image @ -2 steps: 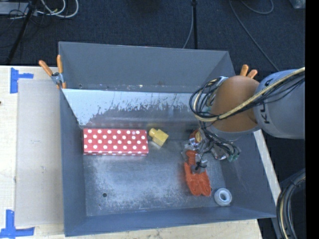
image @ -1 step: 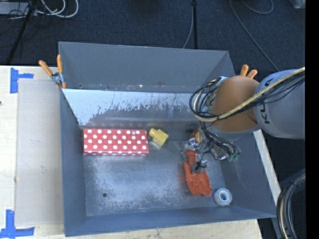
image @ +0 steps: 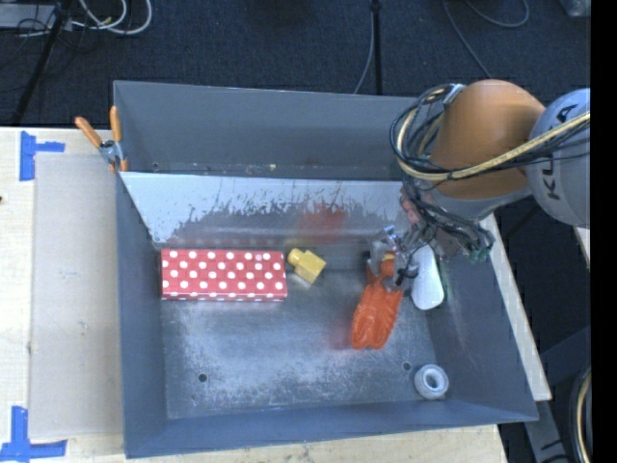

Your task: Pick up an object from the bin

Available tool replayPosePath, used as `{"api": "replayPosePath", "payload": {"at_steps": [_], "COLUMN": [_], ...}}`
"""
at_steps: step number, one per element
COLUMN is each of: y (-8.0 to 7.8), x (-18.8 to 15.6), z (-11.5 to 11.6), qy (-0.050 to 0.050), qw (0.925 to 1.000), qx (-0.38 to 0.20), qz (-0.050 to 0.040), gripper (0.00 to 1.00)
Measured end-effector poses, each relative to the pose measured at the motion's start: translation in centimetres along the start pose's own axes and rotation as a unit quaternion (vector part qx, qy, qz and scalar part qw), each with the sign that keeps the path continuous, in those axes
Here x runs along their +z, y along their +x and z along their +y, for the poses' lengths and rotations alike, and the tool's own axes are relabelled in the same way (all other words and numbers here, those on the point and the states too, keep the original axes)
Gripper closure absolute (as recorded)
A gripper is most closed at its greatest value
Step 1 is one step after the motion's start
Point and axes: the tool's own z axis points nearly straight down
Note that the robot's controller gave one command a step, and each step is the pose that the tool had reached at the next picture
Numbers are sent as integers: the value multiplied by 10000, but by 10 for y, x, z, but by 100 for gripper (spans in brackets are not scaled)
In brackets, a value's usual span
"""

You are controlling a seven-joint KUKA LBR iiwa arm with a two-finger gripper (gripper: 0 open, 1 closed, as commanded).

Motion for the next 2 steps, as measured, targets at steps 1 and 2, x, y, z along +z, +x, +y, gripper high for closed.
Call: {"api": "replayPosePath", "payload": {"at_steps": [1, 2], "y": [0, 1], "x": [0, -24], "z": [0, 8], "qy": [-1, -20], "qw": [10000, 9963], "qx": [2, -862], "qz": [0, 36], "gripper": [100, 100]}}
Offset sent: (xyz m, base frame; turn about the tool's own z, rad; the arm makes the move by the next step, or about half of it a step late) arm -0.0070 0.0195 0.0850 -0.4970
